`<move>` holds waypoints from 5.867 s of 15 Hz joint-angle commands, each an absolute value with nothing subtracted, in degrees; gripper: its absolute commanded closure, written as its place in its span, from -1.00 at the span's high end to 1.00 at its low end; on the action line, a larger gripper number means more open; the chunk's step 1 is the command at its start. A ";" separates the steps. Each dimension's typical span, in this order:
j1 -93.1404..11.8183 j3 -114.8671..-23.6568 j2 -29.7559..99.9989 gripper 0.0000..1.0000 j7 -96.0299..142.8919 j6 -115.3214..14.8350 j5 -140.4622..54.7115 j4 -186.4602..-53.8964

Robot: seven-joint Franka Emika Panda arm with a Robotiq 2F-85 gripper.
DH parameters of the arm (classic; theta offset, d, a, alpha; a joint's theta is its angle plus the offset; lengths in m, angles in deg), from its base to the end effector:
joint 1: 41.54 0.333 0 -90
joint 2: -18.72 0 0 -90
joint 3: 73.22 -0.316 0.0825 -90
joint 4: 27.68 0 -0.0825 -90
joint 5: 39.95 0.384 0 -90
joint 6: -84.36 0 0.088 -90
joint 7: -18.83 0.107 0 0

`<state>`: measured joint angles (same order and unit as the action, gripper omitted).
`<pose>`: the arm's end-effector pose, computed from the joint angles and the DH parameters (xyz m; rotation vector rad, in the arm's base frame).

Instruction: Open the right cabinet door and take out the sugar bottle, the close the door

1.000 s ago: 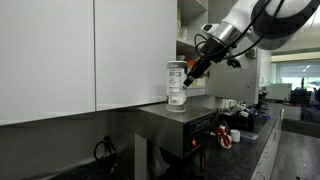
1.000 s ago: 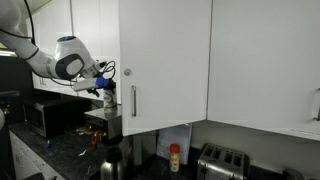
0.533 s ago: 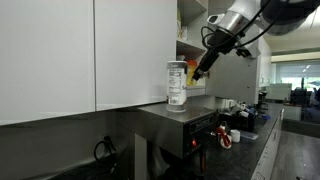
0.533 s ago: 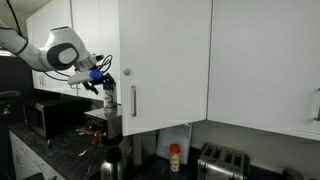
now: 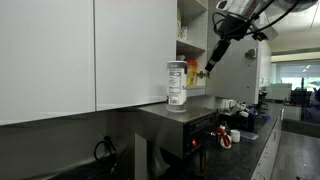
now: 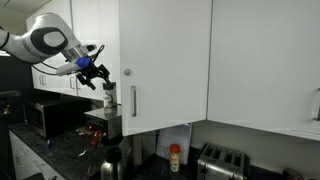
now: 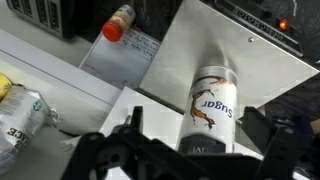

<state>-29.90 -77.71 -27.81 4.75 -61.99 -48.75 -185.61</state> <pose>0.3341 0.1004 0.5086 2.6996 0.8679 0.8877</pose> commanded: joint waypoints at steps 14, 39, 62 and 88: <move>-41.20 -87.81 -37.92 1.00 23.97 -43.45 -57.67 -178.93; -55.66 -88.16 -50.53 1.00 38.90 -40.05 -61.13 -179.12; -65.91 -82.95 -47.98 1.00 42.99 -48.14 -68.49 -179.29; -59.33 -84.66 -28.28 1.00 27.26 -74.47 -67.58 -178.80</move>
<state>-60.81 -85.07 -33.65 31.34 -72.03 -68.69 -181.26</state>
